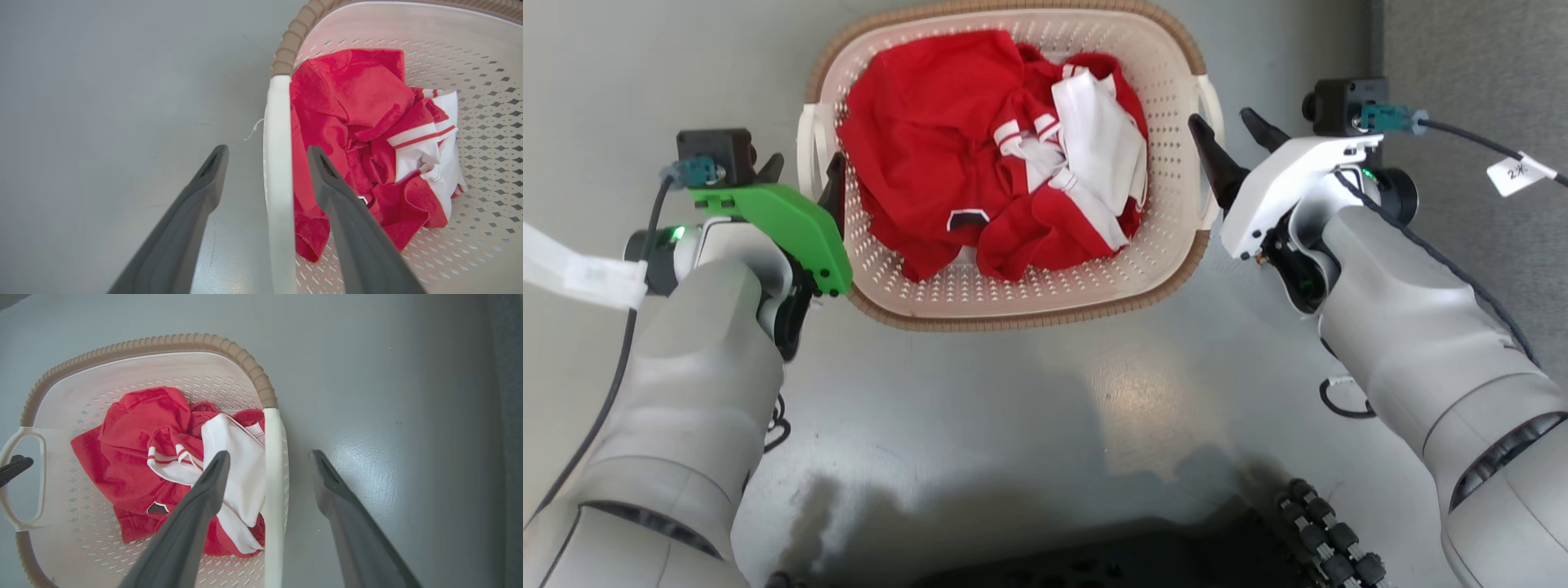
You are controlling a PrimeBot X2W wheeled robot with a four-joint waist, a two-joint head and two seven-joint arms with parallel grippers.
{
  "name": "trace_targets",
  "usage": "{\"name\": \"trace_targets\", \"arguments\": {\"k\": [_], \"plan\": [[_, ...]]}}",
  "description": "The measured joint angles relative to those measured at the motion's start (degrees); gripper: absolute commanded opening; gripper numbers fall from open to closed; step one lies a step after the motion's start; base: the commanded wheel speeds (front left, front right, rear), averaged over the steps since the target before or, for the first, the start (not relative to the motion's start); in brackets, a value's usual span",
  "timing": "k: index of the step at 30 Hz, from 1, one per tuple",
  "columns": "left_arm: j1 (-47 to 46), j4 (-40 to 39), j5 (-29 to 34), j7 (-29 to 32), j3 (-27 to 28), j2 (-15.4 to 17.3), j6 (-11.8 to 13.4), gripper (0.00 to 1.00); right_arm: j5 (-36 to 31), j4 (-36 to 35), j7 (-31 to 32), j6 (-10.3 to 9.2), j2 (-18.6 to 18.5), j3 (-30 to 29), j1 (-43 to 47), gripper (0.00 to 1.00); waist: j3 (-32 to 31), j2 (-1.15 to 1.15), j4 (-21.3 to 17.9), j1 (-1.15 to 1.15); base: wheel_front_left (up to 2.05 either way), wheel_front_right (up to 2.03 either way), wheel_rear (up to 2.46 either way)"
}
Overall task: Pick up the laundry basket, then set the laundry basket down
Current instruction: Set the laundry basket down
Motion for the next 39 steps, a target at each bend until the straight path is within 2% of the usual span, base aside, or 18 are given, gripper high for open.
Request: {"name": "trace_targets", "arguments": {"k": [20, 31, 39], "plan": [[7.32, -0.94, -0.27, -2.03, 0.46, 0.01, -0.01, 1.0, 1.8, -1.16, -0.93, 0.0, -0.09, 0.16, 6.11, 1.0, -12.55, 0.0, -0.55, 0.0, 0.0, 0.0, 0.0], [10.67, -8.42, -0.29, -2.05, 2.55, 0.46, -0.01, 1.0, 0.74, -5.81, -1.01, 0.0, -3.74, -1.75, 8.24, 1.0, -21.83, 0.0, -0.21, 0.0, 0.0, 0.0, 0.0], [15.69, -13.76, 1.18, -2.05, 5.43, 2.38, -0.01, 1.0, -2.26, -9.9, -1.18, 0.0, -5.56, -5.15, 11.13, 1.0, -28.08, 0.0, 0.45, 0.0, 0.0, 0.0, 0.0]]}}
